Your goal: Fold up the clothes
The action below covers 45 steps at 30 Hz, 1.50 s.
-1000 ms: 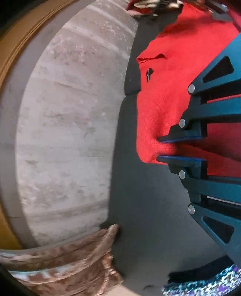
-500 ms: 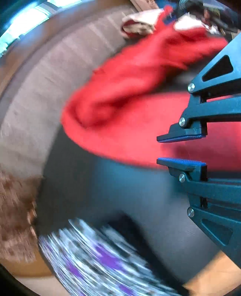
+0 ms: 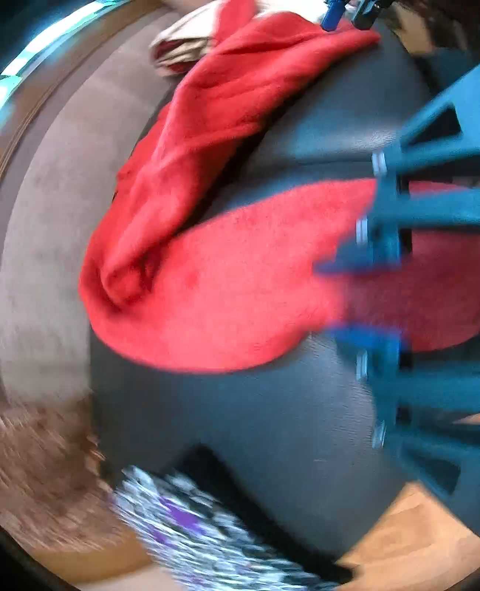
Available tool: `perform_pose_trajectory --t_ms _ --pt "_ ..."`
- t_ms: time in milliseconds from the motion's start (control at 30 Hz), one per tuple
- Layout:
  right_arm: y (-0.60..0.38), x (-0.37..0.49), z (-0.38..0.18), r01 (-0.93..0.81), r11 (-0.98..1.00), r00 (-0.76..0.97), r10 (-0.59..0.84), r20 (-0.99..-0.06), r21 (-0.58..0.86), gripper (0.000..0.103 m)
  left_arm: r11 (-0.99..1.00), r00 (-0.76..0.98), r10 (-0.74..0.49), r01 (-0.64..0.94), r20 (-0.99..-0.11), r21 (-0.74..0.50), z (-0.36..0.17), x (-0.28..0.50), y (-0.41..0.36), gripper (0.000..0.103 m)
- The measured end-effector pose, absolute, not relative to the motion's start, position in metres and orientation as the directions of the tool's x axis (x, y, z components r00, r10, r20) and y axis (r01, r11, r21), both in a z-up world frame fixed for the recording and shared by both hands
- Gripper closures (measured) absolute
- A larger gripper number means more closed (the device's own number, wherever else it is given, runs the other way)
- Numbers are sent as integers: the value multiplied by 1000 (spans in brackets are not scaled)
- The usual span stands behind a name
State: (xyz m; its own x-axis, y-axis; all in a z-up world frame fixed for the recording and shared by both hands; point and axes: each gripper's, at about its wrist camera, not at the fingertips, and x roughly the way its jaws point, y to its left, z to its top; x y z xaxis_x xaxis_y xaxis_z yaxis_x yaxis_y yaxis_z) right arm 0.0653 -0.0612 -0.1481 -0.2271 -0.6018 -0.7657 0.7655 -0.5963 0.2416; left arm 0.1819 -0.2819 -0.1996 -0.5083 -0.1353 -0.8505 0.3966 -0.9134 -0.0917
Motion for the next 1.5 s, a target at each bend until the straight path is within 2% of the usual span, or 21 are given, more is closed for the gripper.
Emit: perform_pose_trajectory --t_ms 167,200,267,333,367,400,433,500,567,633,700,833,867,967,1000,1100,1333,1367,1433,1467,1500 --pt "-69 80 -166 797 -596 -286 -508 -813 92 34 -867 -544 -260 495 -798 -55 -156 138 -345 96" --pt "-71 83 -167 806 -589 -305 -486 -819 49 39 -852 -558 -300 522 -774 -47 -140 129 -362 96" --pt "-72 80 -165 794 -604 -297 -479 -826 65 48 -805 -566 -387 592 -728 -33 -103 111 -396 96" --pt "-72 77 -162 781 -619 -288 -474 -832 83 76 -754 -566 -447 655 -693 -49 -71 103 -426 95" --pt "-72 75 -161 774 -627 -283 -471 -835 92 78 -740 -580 -431 665 -691 -96 -60 103 -438 93" --pt "-70 71 -160 758 -635 -252 -501 -828 153 84 -728 -613 -392 663 -686 -177 -52 104 -449 85" --pt "-68 67 -159 738 -639 -222 -532 -817 216 88 -719 -652 -336 644 -679 -263 -51 111 -452 83" --pt "-64 60 -158 690 -639 -164 -594 -787 339 88 -683 -728 -224 592 -648 -428 -51 124 -458 79" --pt "-63 52 -163 635 -622 -100 -653 -750 457 88 -688 -756 -155 544 -635 -480 -65 141 -443 78" --pt "-53 43 -166 526 -529 2 -782 -623 666 88 -709 -756 -67 496 -652 -502 -85 154 -422 78" --pt "-45 34 -163 403 -380 64 -896 -440 833 88 -724 -736 60 433 -674 -537 -109 165 -393 78" --pt "-23 17 -147 257 -107 -10 -994 -108 960 89 -722 -656 292 325 -695 -610 -162 185 -333 78" --pt "-22 15 -148 236 -78 -30 -997 -74 969 89 -700 -650 352 295 -674 -650 -168 187 -320 77" --pt "-16 14 -166 139 -74 -88 -994 -62 988 89 -585 -631 525 219 -570 -781 -184 183 -284 73" --pt "-13 16 -176 98 -78 -110 -992 -67 992 89 -561 -632 547 210 -549 -801 -186 179 -277 67" --pt "-5 21 -193 7 -22 -150 -988 -21 1000 89 -541 -622 568 211 -538 -814 -192 157 -253 64" --pt "-23 21 -129 151 104 -95 -988 119 983 89 -300 -663 655 211 -362 -930 -209 100 -243 54" --pt "-22 21 -122 166 121 -97 -986 138 979 89 -309 -660 653 217 -372 -926 -209 98 -241 50" --pt "-21 18 -104 269 2 -120 -992 36 963 88 -328 -652 647 230 -395 -916 -208 95 -238 50" --pt "-19 19 -105 307 -97 -138 -989 -56 947 87 -338 -648 644 236 -407 -911 -208 94 -237 50" --pt "-16 21 -106 341 -195 -159 -976 -148 919 78 -347 -644 640 243 -418 -906 -207 93 -236 50"
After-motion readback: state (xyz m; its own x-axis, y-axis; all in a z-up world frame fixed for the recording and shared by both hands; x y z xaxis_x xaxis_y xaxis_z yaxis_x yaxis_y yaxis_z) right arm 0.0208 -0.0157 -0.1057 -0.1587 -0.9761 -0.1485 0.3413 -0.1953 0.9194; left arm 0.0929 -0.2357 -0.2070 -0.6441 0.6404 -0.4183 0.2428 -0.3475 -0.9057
